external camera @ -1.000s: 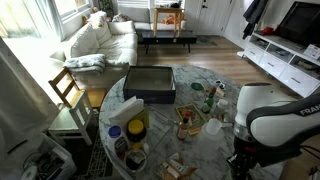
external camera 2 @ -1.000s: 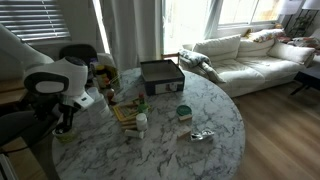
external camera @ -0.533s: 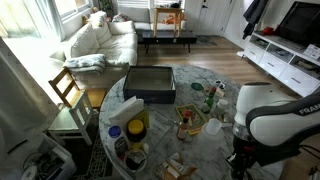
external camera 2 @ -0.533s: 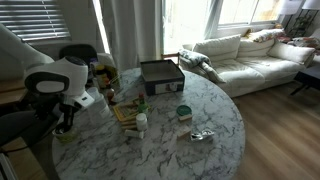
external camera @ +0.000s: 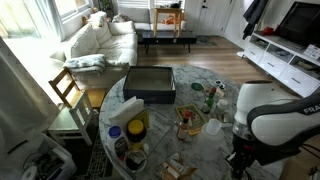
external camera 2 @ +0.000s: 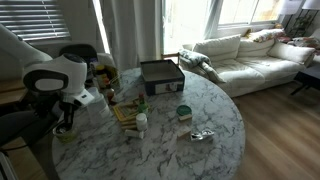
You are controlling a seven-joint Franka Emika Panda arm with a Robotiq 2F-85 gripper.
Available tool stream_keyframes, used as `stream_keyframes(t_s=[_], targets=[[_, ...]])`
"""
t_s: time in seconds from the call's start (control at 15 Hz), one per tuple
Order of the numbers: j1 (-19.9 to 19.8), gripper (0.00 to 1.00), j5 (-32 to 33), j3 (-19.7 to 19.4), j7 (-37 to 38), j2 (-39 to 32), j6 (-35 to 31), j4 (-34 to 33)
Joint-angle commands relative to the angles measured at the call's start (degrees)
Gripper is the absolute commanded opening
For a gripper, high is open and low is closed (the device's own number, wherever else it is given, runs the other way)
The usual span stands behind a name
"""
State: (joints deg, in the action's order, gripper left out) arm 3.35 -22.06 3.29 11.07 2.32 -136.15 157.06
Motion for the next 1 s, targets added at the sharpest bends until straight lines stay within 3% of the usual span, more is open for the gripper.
stream_keyframes(t_s=[0.0, 0.33, 0.47, 0.6, 0.73, 0.93], targets=[[0.4, 0.33, 0.0, 0.3, -0.7, 1.6, 1.0, 1.2], [0.6, 0.69, 0.3, 0.4, -1.3, 0.9, 2.3, 0.5], [0.6, 0.57, 0.5, 0.6, -1.5, 0.6, 2.7, 0.4], [0.6, 0.35, 1.0, 0.6, -1.4, 0.4, 2.2, 0.3], [0.6, 0.21, 1.4, 0.7, -1.3, 0.3, 2.0, 0.3], [0.5, 0.18, 2.1, 0.6, -1.0, 0.1, 1.7, 0.3]])
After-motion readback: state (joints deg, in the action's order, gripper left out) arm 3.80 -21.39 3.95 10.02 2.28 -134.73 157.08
